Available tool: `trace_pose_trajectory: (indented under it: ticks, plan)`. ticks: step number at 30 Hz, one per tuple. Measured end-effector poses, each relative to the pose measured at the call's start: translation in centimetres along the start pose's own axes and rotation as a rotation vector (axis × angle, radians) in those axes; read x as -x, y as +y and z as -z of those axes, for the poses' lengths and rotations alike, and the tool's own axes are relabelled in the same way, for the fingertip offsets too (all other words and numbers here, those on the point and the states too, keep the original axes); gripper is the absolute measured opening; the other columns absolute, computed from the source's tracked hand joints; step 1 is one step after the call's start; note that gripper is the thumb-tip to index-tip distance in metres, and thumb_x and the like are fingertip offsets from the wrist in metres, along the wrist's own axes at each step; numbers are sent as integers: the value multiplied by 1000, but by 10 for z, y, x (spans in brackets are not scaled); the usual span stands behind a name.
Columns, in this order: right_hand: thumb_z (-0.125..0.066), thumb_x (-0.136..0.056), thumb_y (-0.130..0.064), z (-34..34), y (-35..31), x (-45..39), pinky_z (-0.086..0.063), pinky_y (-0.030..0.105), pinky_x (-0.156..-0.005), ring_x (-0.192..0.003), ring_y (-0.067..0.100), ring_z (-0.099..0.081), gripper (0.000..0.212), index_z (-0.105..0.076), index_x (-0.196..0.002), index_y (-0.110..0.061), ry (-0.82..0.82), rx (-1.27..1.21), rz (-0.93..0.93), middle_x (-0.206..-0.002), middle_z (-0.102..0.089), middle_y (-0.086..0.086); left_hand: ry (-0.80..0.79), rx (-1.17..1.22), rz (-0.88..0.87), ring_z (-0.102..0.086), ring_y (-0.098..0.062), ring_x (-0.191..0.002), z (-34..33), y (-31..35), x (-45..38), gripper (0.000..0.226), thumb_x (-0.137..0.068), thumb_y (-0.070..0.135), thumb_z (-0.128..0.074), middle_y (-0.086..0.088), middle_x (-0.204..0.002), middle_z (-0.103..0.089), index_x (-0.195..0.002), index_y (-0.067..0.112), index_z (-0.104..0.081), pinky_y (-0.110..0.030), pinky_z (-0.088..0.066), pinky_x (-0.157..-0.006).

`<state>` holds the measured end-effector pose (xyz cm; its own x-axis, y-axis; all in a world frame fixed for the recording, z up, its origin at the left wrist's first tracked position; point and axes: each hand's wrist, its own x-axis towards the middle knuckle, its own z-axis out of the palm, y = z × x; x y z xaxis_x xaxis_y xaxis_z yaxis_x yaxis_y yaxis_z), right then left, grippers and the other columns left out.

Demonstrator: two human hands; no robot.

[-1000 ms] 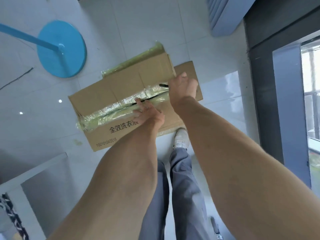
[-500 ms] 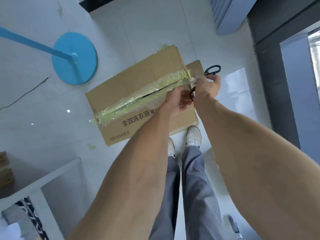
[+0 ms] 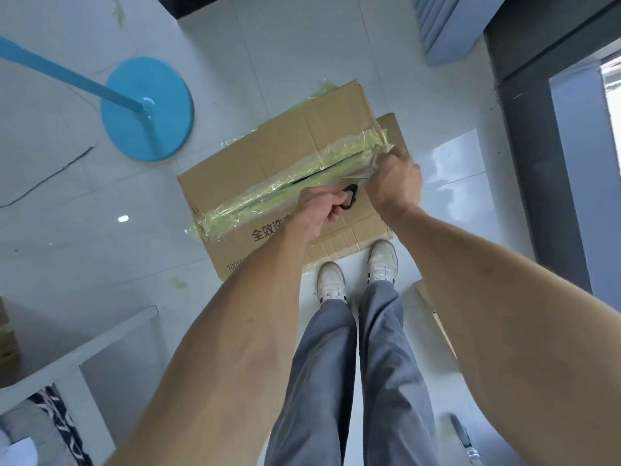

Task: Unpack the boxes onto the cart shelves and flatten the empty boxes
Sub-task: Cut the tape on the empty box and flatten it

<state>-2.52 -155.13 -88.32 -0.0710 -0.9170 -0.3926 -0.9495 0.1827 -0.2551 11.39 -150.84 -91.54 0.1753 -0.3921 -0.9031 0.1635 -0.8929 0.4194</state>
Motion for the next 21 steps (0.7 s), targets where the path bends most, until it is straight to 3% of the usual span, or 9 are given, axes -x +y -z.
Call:
trace_pose_trajectory:
  ticks: [2, 5, 7, 10, 16, 18, 21]
  plan:
    - [-54, -91, -8, -10, -7, 8, -48, 35, -79, -99, 33, -62, 21, -66, -108, -6, -136, -40, -87, -114, -63, 16, 9, -3, -10, -50, -9, -42, 1, -6, 0, 30, -84, -5, -71, -4, -59, -69, -60, 14, -75, -22, -40, -43]
    - [-54, -90, -8, -20, -13, 16, -45, 35, -73, -98, 33, -62, 20, -62, -109, -6, -105, -111, -172, -108, -64, 15, 35, 51, 18, -53, -10, -43, 2, -19, 2, 22, -85, -4, -70, -6, -61, -70, -71, 11, -75, -22, -45, -46]
    - [-53, -93, -19, -24, -13, 17, -42, 33, -69, -95, 34, -61, 21, -62, -107, -7, -150, -138, -171, -102, -64, 15, 36, 83, 29, -55, -11, -44, 0, -25, 2, 17, -87, -3, -69, -8, -63, -71, -76, 9, -73, -23, -48, -48]
    - [-53, -91, -29, -30, -9, 19, -42, 34, -71, -96, 34, -59, 30, -59, -111, -7, -220, -163, -238, -103, -62, 16, 16, 90, 28, -55, -11, -45, -6, -32, 4, 16, -89, -3, -66, -8, -64, -71, -79, 8, -72, -24, -49, -48]
    - [-55, -87, -20, -38, -3, 28, -44, 36, -84, -111, 33, -55, 33, -54, -117, -7, -330, -200, -332, -114, -61, 16, 37, 53, 65, -59, -19, -51, -13, -37, 7, 20, -93, -7, -52, -12, -67, -67, -95, 3, -69, -25, -50, -48]
    - [-58, -82, -18, -38, 1, 31, -46, 38, -86, -105, 34, -57, 29, -55, -110, -9, -307, -186, -313, -107, -62, 15, 79, -167, -30, -61, -21, -64, -10, -36, 5, 26, -91, -8, -49, -11, -73, -66, -88, 5, -71, -28, -52, -62]
    - [-59, -84, -23, -38, 9, 37, -37, 37, -79, -93, 30, -57, 29, -53, -111, -13, -192, -49, -217, -99, -61, 11, 259, -907, -369, -57, -18, -88, 11, -25, 2, 25, -87, -4, -51, -7, -98, -64, -98, 5, -71, -28, -48, -75]
